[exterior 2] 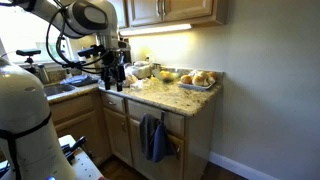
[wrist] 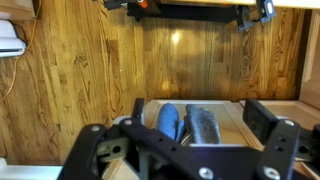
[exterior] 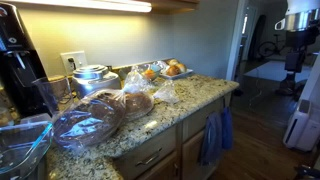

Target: Unhang one blue cloth from the hook on the bottom right drawer and place it on the countertop

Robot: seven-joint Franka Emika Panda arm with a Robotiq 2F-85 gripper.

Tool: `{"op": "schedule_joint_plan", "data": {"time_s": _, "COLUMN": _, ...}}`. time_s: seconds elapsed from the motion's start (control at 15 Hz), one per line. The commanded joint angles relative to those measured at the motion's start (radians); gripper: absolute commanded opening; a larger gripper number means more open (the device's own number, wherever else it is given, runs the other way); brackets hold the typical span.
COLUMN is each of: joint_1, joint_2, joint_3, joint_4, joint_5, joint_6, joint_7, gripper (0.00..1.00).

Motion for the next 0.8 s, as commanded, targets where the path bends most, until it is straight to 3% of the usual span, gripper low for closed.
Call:
{"op": "schedule_joint_plan", "data": {"time_s": 0.0, "joint_1": 0.017, "joint_2": 0.002, "joint_3": -0.015, "joint_4": 0.001, "joint_5": -0.011, "joint_6": -0.002, "joint_7": 0.01, "gripper": 1.0}}
{"op": "schedule_joint_plan", "data": {"time_s": 0.33, "joint_1": 0.017, "joint_2": 0.002, "joint_3": -0.015, "joint_4": 0.001, "joint_5": -0.011, "joint_6": -0.002, "joint_7": 0.01, "gripper": 1.0}}
{"op": "schedule_joint_plan", "data": {"time_s": 0.73, "joint_1": -0.013, "joint_2": 0.123, "joint_3": -0.077, "joint_4": 0.034, "joint_5": -0.025, "joint_6": 0.074, "joint_7": -0.057, "gripper": 1.0}}
